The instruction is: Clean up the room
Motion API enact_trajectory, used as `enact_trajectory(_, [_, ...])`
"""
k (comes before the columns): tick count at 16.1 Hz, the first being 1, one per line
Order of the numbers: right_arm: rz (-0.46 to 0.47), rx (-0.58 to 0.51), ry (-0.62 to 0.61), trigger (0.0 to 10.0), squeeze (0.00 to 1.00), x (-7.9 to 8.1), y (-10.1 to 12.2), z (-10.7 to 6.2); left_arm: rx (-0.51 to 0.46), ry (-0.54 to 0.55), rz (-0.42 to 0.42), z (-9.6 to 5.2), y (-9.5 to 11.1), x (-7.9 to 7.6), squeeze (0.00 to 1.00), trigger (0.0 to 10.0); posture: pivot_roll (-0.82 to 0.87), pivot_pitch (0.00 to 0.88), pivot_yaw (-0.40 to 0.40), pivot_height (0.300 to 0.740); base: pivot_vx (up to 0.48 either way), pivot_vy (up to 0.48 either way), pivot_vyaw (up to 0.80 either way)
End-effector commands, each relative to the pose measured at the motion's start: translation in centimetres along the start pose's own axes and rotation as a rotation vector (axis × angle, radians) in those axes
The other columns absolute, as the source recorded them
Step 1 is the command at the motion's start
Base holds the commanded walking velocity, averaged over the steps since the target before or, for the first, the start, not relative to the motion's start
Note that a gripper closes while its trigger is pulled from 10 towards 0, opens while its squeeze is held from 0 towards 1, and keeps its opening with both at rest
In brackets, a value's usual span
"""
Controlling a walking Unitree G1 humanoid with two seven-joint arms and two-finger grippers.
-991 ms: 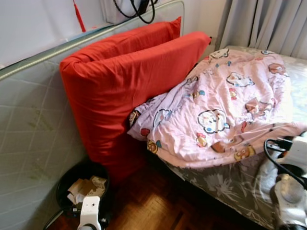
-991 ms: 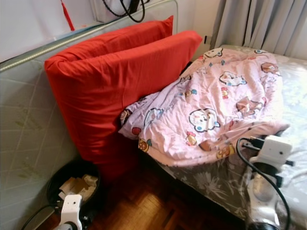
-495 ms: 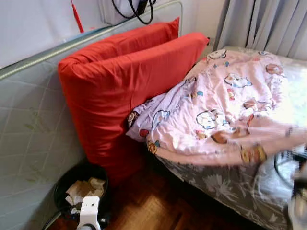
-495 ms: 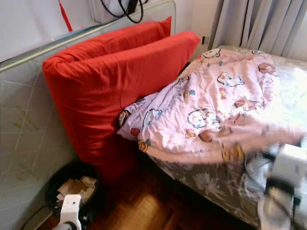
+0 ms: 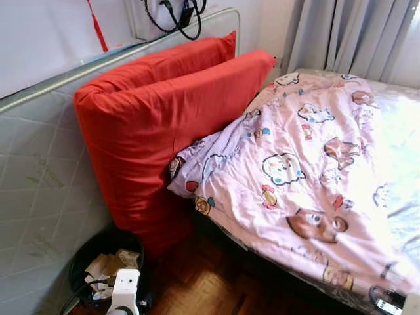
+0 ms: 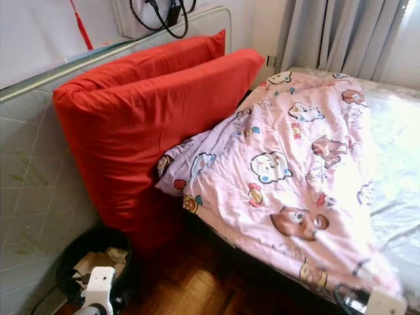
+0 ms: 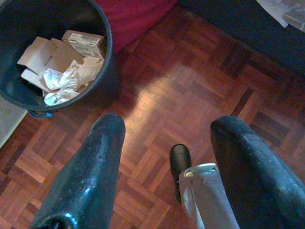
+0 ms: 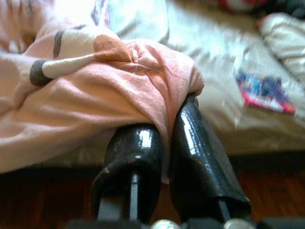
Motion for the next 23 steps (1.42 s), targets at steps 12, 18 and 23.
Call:
enact_trajectory(12, [0.045,0.427,0.144,10.0,0.00,1.8,-8.2,-1.3,-0.019,-0.020,0.034,0.1,0.4,-0.5,0.00,10.0,0.03,0.015,0.039,0.740,0.000,0.000,0.00])
enact_trajectory(18, [0.080,0.473,-0.014,10.0,0.00,-2.0,-9.3,-1.3,-0.030,-0.002,0.026,0.1,0.8,0.1,0.00,10.0,0.02,0.004,0.051,0.740,0.000,0.000,0.00])
enact_trajectory(23, [0.146,0.507,0.011,10.0,0.00,-1.0,-9.8,-1.9,-0.030,-0.008,0.029,0.1,0.9,0.0,0.00,10.0,0.02,0.000,0.054,0.740,0.000,0.000,0.00])
Point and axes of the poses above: a point about 5 cm out from each wrist's last joint towards the gripper, its own z axis pointing out of the wrist towards the gripper, its own y axis along the axis of the wrist's last joint, x = y × z, the point moved 3 cm from there along z, pointing out of the wrist towards the gripper, and after that the axes turned 1 degree about -z, right-handed, at the moved point
